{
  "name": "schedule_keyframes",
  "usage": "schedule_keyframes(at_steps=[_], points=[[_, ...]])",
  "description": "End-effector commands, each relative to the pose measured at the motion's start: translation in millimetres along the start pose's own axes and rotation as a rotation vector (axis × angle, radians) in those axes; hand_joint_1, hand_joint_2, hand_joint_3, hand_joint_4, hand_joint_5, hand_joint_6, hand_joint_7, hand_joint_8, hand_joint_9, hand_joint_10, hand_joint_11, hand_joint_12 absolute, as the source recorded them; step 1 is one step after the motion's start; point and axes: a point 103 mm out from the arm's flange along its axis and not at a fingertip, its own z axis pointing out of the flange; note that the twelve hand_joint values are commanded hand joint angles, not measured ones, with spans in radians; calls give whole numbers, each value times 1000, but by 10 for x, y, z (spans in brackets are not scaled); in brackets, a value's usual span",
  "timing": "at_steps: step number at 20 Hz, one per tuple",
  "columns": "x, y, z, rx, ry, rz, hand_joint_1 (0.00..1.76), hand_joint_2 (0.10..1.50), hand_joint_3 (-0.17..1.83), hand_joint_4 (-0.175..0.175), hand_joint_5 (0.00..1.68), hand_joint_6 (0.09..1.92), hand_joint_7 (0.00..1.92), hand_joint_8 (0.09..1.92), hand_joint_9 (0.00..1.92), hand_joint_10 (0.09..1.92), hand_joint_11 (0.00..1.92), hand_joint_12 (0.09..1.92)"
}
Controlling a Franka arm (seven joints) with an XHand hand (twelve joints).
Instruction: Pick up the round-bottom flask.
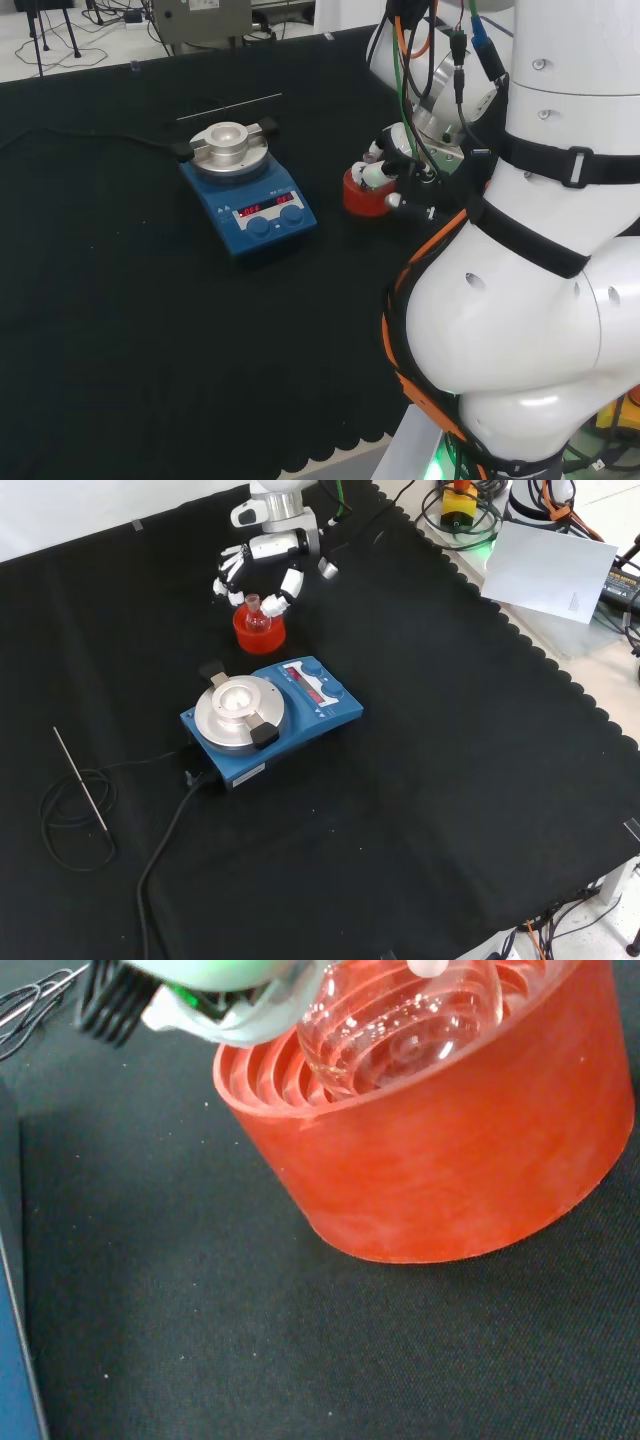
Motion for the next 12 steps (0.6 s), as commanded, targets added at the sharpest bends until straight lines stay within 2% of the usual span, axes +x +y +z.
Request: schedule_keyframes(at_steps=[1, 2, 3, 4, 5, 8, 12], points=[[39, -6, 0, -13, -7, -12, 944, 664, 691, -90, 771, 901, 365, 663, 500, 674, 4, 1338], [49, -7, -4, -23, -12, -17, 949, 673, 694, -89, 794, 913, 372, 665, 510, 676, 12, 1345], [60, -11, -9, -35, -17, -21, 980, 765, 587, -14, 859, 975, 382, 670, 524, 678, 27, 1353], [69, -12, -15, -43, -17, -25, 1006, 851, 473, 43, 909, 1019, 396, 671, 542, 673, 48, 1352], [79, -13, -19, -50, -16, -28, 1023, 909, 394, 70, 938, 1044, 413, 667, 560, 665, 69, 1349], [96, -16, -33, -60, -20, -27, 1034, 961, 349, 89, 948, 1108, 463, 646, 623, 634, 150, 1328], [108, -21, -79, -66, -9, -25, 1042, 881, 542, 69, 943, 1187, 505, 620, 682, 596, 227, 1314]])
